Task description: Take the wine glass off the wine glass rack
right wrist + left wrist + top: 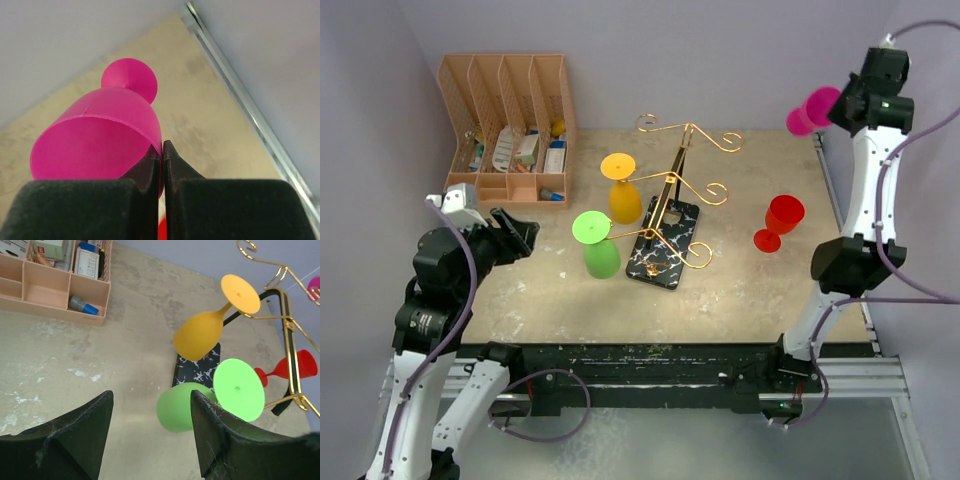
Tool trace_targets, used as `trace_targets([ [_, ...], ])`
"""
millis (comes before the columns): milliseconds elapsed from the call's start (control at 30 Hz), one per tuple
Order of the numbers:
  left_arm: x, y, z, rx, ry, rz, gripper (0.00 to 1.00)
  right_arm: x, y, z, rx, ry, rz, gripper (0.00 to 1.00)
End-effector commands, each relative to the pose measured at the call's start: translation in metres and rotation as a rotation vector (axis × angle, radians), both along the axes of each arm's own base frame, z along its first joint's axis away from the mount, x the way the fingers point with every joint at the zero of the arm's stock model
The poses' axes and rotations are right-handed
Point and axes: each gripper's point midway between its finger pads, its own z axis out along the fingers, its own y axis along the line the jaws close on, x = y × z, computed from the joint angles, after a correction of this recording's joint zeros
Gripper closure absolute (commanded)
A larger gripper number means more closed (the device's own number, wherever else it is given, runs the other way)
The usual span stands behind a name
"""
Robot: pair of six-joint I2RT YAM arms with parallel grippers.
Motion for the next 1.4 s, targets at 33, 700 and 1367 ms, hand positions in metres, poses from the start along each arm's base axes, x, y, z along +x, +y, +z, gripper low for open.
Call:
trace_targets([
  [33,0.011,0.006,-0.015,0.053,-0.004,0.022,0.34,-0.025,0.008,-0.029,0.192,0.077,0.053,1.0],
  [700,0.008,0.011,-0.049,0.094,0.051,0.031,0.34,-0.015,0.011,-0.174,0.062,0.493,0.01,1.0],
  [1367,0.005,0.012,-0.056,0.098,0.071,0.035,0.34,-0.012,0.013,-0.21,0.059,0.598,0.014,0.93],
])
